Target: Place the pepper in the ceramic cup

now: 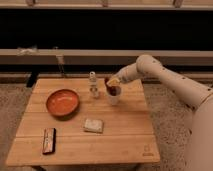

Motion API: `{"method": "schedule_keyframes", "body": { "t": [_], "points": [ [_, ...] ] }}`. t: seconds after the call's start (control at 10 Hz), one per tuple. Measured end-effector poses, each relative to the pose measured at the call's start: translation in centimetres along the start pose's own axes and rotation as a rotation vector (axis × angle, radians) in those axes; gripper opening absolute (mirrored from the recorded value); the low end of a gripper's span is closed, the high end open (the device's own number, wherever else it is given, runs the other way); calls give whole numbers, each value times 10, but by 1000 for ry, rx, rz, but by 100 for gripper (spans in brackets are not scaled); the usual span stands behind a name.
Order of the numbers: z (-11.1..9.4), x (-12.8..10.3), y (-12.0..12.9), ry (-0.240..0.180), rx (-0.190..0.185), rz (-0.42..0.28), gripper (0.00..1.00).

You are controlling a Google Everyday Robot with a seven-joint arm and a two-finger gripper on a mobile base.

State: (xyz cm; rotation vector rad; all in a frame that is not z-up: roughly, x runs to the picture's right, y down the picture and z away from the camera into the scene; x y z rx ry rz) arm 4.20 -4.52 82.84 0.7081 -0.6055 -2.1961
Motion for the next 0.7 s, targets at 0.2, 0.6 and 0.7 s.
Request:
{"method": "schedule_keyframes", "body": {
  "t": [0.2,0.6,0.7],
  "points": [
    [-12,6,-3,10,-8,-29,80],
    [-14,6,-4,9,-6,-33,80],
    [-14,6,-4,9,-7,-33,80]
  ]
}}
